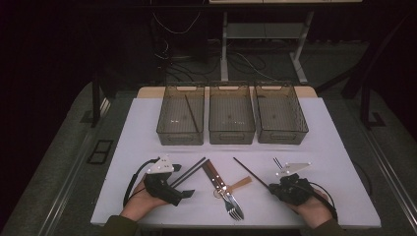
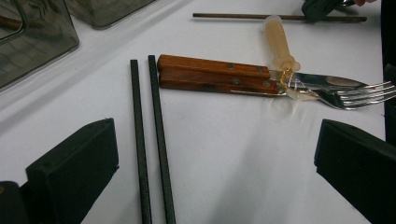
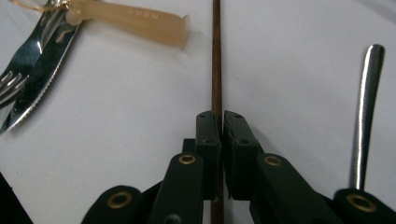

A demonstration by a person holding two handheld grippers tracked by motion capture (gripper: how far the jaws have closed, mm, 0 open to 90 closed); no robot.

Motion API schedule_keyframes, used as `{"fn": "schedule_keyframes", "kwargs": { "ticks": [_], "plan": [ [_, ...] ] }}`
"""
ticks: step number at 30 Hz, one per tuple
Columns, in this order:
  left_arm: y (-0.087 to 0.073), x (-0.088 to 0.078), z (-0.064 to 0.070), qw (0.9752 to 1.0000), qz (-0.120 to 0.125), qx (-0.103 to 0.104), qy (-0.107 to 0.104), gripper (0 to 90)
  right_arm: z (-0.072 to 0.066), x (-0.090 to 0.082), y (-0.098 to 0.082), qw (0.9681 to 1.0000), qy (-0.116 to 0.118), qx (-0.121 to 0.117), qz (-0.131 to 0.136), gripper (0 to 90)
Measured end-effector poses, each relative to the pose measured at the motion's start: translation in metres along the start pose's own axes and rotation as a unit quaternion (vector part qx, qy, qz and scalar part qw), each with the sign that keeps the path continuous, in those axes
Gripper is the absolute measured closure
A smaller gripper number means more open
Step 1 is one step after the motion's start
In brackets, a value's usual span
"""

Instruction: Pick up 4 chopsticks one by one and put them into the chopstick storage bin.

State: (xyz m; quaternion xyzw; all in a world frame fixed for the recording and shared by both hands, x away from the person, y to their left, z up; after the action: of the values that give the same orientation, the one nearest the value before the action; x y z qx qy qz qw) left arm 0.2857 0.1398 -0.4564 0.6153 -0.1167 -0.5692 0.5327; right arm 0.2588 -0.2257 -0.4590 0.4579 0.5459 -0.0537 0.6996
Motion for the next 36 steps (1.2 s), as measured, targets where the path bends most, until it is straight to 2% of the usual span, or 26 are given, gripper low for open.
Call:
{"fn": "schedule_keyframes", "kwargs": {
  "ticks": [11,16,20,25,31,36],
  "plan": [
    [0.0,0.001,0.0,1.0,-0.001,0.0,0.0,0.0,0.009,-0.007,0.006,0.9992,0.006,0.008,0.038,85.4],
    [0.0,0.001,0.0,1.0,-0.001,0.002,0.0,0.0,0.011,-0.01,0.01,0.9982,0.017,0.022,0.053,85.3],
    [0.0,0.001,0.0,1.0,-0.001,0.001,-0.001,0.0,0.012,-0.011,0.014,0.9977,0.017,0.02,0.062,85.3],
    [0.0,0.001,0.0,1.0,-0.003,0.003,-0.001,0.0,0.012,-0.013,0.021,0.9961,0.023,0.028,0.08,85.3],
    [0.0,0.002,0.0,1.0,0.002,-0.004,-0.003,0.0,0.014,-0.014,0.033,0.9939,0.029,0.032,0.101,85.3],
    [0.0,0.002,0.001,1.0,0.004,-0.006,-0.003,0.0,0.015,-0.014,0.043,0.9912,0.036,0.036,0.122,85.3]
  ]
}}
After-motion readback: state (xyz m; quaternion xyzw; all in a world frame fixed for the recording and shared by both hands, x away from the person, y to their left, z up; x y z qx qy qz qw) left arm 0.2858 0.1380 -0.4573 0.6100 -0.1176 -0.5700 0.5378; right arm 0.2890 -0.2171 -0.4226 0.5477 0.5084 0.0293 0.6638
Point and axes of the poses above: each handheld gripper's, and its own axes: x roughly forward along the jaws, y roughly out of its top, z roughly to its right, the point moved 3 cm from there along x, roughly forward along the jaws, and after that the axes turned 5 degrees about -x, right-handed, at the moved point
